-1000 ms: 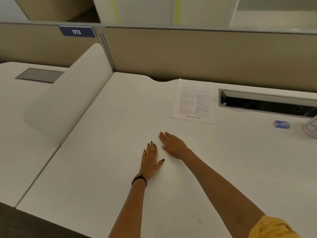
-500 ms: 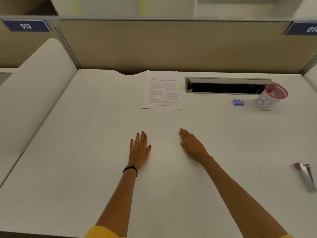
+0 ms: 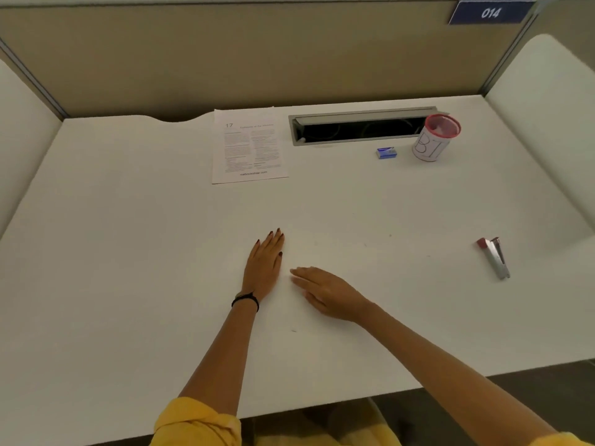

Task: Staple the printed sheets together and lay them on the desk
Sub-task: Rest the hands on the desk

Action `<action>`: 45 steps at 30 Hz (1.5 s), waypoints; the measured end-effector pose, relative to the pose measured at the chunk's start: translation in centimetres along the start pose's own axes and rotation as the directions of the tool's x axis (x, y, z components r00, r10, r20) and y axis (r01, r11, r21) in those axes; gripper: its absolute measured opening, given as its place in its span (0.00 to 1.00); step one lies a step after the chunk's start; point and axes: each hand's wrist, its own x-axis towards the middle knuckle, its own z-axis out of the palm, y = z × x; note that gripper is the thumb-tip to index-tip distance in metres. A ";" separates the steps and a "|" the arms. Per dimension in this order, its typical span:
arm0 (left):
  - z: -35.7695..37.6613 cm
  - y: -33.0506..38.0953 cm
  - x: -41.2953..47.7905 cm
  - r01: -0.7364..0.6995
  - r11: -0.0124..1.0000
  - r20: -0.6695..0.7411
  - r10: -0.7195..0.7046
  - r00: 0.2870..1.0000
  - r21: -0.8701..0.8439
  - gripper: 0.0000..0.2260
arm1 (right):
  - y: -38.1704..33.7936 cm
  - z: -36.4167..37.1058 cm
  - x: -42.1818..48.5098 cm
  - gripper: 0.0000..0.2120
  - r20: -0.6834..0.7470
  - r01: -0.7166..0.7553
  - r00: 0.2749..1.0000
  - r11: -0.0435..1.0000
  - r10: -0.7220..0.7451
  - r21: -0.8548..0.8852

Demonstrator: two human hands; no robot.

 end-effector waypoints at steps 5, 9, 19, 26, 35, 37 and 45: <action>-0.3 0.3 -0.2 -0.003 0.997 -0.058 -0.002 0.998 -0.075 0.20 | -5.1 3.6 -1.6 0.21 0.194 0.314 0.930 0.949 -0.311 0.018; -0.2 0.6 0.0 -0.010 0.996 -0.064 0.004 0.998 -0.085 0.20 | -7.0 5.3 -3.0 0.30 0.327 0.381 0.884 0.920 -0.333 -0.092; 0.0 0.8 -0.1 -0.007 1.000 -0.067 0.006 0.998 -0.011 0.20 | 0.0 2.7 -2.6 0.28 0.304 0.175 0.947 0.962 -0.106 -0.210; 0.3 0.4 -0.1 -0.012 0.999 -0.058 0.014 0.998 0.037 0.20 | 5.3 -0.1 -0.7 0.29 0.223 -0.147 0.953 0.956 0.206 -0.254; 0.9 0.2 0.5 -0.021 0.990 -0.040 0.027 0.999 0.139 0.25 | 10.6 -2.6 -3.4 0.39 -0.137 -0.611 0.792 0.779 0.595 -0.143; 0.9 0.3 0.8 -0.020 0.990 -0.033 0.025 0.999 0.137 0.25 | 11.7 -3.2 -5.0 0.34 -0.288 -0.790 0.593 0.613 0.752 -0.024; 1.1 0.7 2.3 0.023 0.994 -0.041 -0.019 0.999 0.109 0.26 | 13.5 -3.8 -7.2 0.32 -0.226 -0.959 0.133 0.182 0.965 0.216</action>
